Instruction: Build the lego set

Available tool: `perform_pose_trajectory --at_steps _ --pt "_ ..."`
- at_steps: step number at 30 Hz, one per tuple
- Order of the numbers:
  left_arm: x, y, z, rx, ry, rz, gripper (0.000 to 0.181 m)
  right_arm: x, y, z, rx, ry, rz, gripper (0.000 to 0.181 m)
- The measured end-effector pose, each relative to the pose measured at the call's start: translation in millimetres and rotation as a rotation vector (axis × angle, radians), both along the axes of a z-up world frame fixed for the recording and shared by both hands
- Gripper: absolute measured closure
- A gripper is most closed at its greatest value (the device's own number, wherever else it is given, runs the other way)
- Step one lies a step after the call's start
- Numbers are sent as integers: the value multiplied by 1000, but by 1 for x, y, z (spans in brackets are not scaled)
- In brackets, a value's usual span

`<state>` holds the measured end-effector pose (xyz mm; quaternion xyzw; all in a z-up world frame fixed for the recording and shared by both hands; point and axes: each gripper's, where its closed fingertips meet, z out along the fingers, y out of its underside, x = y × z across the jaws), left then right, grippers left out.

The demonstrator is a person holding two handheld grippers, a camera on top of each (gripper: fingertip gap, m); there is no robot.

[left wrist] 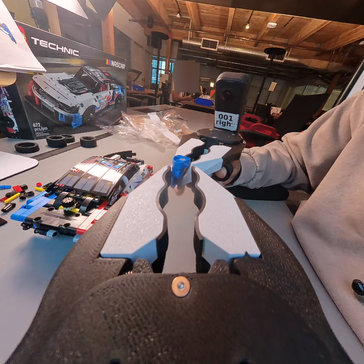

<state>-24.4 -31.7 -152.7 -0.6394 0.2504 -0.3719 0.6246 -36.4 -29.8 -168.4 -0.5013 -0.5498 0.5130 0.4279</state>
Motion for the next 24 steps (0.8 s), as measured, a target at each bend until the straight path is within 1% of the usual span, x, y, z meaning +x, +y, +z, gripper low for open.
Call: perform_pose_trajectory --at_steps 4,8,12,15,18,24 --pt "1 -1 -1 15 23 -8 153 1 1 3 -53 20 -16 176" --pt "1 0 -2 17 29 -3 151 3 4 6 -86 33 -26 177" --pt "-2 2 -2 8 14 12 154 2 5 0 -43 10 -44 176" --pt "-2 3 -4 -8 16 10 155 0 -2 -4 -4 -12 -23 176" --pt "-1 0 -4 -15 11 -24 168 1 -3 -5 15 -18 -17 177" --pt "0 -1 -5 -22 3 -44 169 2 -4 -5 32 -20 -9 177"
